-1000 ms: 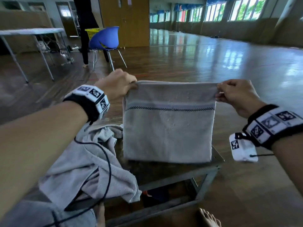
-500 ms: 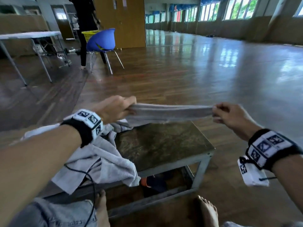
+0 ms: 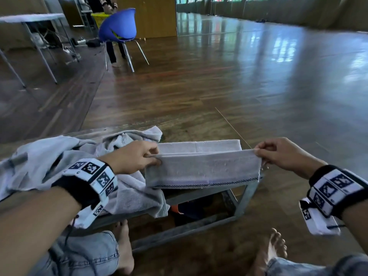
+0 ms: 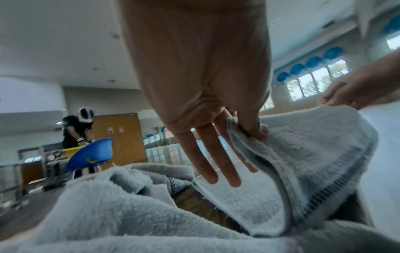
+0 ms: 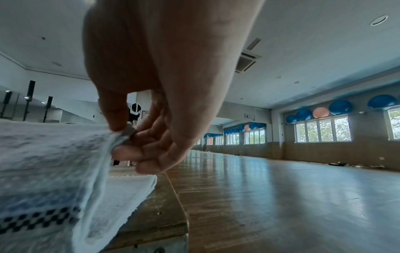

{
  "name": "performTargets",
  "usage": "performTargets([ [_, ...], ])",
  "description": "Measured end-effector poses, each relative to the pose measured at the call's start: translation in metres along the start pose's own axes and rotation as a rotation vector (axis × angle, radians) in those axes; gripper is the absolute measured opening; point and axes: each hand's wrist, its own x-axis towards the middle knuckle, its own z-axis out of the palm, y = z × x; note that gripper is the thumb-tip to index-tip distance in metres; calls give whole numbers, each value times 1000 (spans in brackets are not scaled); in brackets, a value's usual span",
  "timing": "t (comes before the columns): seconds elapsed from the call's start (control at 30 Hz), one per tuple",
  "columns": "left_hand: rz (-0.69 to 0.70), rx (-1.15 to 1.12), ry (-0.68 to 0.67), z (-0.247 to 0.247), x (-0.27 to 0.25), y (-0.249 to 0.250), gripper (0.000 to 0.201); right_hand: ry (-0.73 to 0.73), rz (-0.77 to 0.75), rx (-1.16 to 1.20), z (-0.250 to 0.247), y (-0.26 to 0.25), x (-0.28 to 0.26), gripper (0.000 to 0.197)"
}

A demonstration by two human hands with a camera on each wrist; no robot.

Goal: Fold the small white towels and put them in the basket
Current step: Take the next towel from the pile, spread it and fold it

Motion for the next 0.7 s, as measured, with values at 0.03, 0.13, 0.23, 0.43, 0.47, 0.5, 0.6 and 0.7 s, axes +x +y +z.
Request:
performTargets([
  [0.03, -15, -12, 35, 1, 8, -4, 17, 32, -2, -20, 3, 1, 9, 9],
  [0.13, -59, -22, 180, 8, 37, -20, 15, 114, -8, -114, 15, 3, 40, 10],
  [0.23, -97, 27, 296, 16, 68, -37, 14, 218, -29, -247, 29, 4, 69, 13],
  [0.43, -164, 134, 185, 25, 108, -59, 13, 166, 24, -405, 48, 18, 105, 5],
  [0.47, -169, 137, 161, 25, 110, -60, 10, 136, 22, -438, 50, 21, 107, 12],
  [0.5, -171, 133, 148, 25, 111, -60, 7, 103, 14, -474, 51, 24, 109, 20],
  [0.6, -161, 87, 142, 23, 111, -59, 21, 28, 14, -559, 51, 21, 117, 22],
  [0.7, -174, 98, 121, 20, 110, -54, 23, 10, 53, -615, 47, 13, 119, 11],
])
